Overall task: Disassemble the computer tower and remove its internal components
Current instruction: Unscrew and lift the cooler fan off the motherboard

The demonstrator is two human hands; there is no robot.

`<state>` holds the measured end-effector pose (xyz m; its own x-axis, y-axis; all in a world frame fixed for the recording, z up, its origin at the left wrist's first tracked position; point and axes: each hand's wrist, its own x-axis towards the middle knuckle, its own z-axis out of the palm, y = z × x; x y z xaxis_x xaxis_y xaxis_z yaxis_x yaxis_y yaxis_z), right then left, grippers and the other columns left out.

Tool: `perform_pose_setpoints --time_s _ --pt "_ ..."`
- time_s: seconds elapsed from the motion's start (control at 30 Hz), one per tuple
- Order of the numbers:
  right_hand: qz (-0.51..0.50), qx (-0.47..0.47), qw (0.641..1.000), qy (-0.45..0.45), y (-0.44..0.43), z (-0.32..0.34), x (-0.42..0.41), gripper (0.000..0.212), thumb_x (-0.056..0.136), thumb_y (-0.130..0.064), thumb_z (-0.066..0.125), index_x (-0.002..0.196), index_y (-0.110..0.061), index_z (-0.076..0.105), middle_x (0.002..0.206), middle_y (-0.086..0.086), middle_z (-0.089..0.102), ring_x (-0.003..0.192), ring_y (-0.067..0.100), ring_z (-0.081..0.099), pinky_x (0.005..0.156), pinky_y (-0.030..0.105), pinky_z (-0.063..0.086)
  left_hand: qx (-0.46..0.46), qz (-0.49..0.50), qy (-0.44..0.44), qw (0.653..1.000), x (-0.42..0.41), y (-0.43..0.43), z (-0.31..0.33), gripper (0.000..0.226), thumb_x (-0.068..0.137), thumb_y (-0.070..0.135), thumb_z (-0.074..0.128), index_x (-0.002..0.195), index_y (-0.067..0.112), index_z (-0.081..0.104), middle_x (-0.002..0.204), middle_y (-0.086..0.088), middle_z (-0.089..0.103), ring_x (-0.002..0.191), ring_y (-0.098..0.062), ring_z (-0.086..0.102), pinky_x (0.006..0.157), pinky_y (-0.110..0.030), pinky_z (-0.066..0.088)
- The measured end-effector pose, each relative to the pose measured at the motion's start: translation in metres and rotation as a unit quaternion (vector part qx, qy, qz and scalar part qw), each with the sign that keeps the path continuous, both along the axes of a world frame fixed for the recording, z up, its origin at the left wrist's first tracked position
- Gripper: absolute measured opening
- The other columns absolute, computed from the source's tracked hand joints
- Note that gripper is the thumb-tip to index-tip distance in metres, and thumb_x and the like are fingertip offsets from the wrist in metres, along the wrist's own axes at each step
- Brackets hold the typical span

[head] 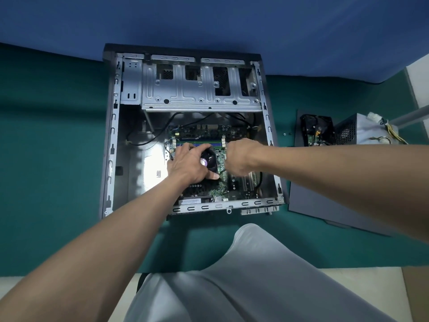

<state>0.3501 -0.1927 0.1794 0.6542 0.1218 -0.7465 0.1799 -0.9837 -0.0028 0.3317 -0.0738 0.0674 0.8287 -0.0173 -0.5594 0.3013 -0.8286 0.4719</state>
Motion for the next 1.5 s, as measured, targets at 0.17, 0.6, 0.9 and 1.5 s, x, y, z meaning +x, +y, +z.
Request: perform_pose_setpoints --time_s 0.17,0.6,0.9,1.5 --pt "0.499 -0.052 0.856 -0.122 -0.001 0.009 -0.003 0.021 0.101 -0.022 0.036 0.104 -0.017 0.056 0.088 0.004 0.06 0.084 0.028 0.061 0.065 0.033 0.04 0.005 -0.003 -0.003 1.0 -0.001 0.001 0.001 0.094 0.062 0.052 0.083 0.142 0.048 0.032 0.137 0.0 0.034 0.134 -0.021 0.023 0.099 -0.045 0.033" --pt "-0.365 0.087 0.916 0.14 -0.006 0.002 0.01 0.016 0.101 -0.012 0.033 0.102 -0.005 0.048 0.067 0.003 0.047 0.046 0.006 0.03 0.032 0.016 0.025 -0.007 0.007 -0.001 1.0 0.0 0.001 0.0 0.093 0.06 0.054 0.082 0.14 0.052 0.033 0.137 0.002 0.035 0.134 -0.02 0.023 0.101 -0.045 0.03" --pt "0.527 -0.043 0.841 -0.113 -0.002 0.005 -0.003 0.03 0.097 -0.016 0.04 0.067 -0.014 0.037 0.066 0.003 0.047 0.062 0.024 0.045 0.05 0.03 0.035 0.006 0.002 -0.005 1.0 -0.001 0.0 0.003 0.083 0.073 0.038 0.078 0.141 0.05 0.033 0.136 0.002 0.035 0.133 -0.02 0.025 0.1 -0.043 0.032" --pt "-0.268 0.068 0.96 0.046 -0.004 -0.006 -0.004 0.009 0.095 -0.007 0.044 0.09 -0.004 0.051 0.073 0.005 0.053 0.053 0.011 0.048 0.037 0.017 0.04 0.0 0.01 0.004 1.0 -0.002 0.0 0.006 0.094 0.059 0.054 0.083 0.14 0.051 0.034 0.136 0.002 0.036 0.133 -0.02 0.025 0.1 -0.044 0.031"
